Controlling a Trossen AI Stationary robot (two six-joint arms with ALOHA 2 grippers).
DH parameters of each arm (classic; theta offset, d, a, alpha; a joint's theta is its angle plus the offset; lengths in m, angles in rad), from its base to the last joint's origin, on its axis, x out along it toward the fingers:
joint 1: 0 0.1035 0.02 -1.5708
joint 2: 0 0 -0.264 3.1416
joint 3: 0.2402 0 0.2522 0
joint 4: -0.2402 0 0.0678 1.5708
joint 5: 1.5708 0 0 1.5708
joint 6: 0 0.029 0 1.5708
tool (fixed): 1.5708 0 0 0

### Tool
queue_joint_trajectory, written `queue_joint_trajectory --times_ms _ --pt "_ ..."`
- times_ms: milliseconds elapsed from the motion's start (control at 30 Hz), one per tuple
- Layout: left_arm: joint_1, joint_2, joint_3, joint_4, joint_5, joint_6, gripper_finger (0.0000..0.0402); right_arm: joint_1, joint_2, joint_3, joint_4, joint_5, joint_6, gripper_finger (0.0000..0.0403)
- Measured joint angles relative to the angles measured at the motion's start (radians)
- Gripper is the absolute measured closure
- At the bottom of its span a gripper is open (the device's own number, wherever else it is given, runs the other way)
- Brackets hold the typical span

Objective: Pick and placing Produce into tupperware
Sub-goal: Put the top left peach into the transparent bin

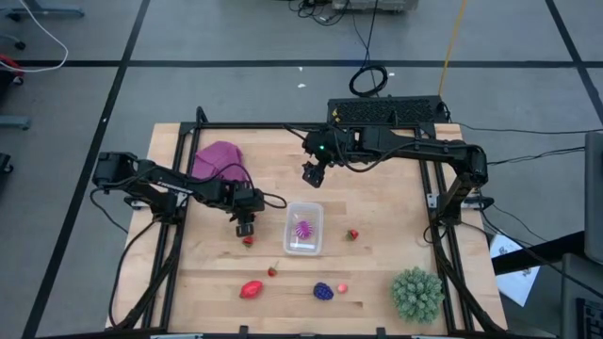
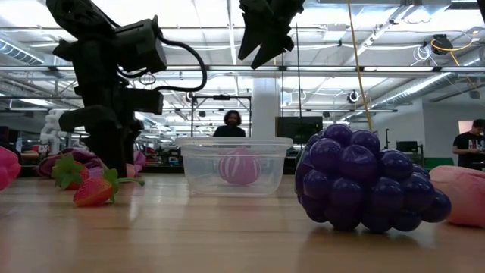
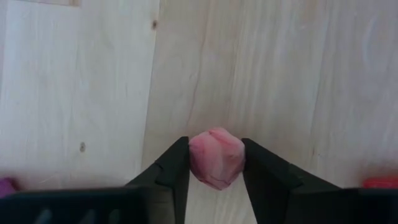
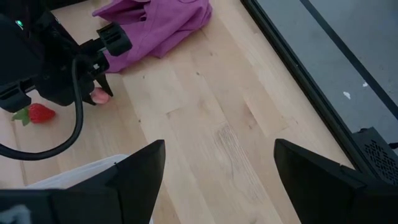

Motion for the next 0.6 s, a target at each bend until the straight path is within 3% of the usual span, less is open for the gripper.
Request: queue_joint_trajectory --times_ms 333,600 --pt "0.0 0.0 0.018 0.003 -0.008 0.002 0.0274 -0.011 0.0 0.0 0.0 0.0 -0.008 0.011" --pt "-0.003 0.0 0.162 -0.205 -0.053 0.016 0.0273 -0.071 0.0 0.0 -0.011 0.062 -0.054 0.011"
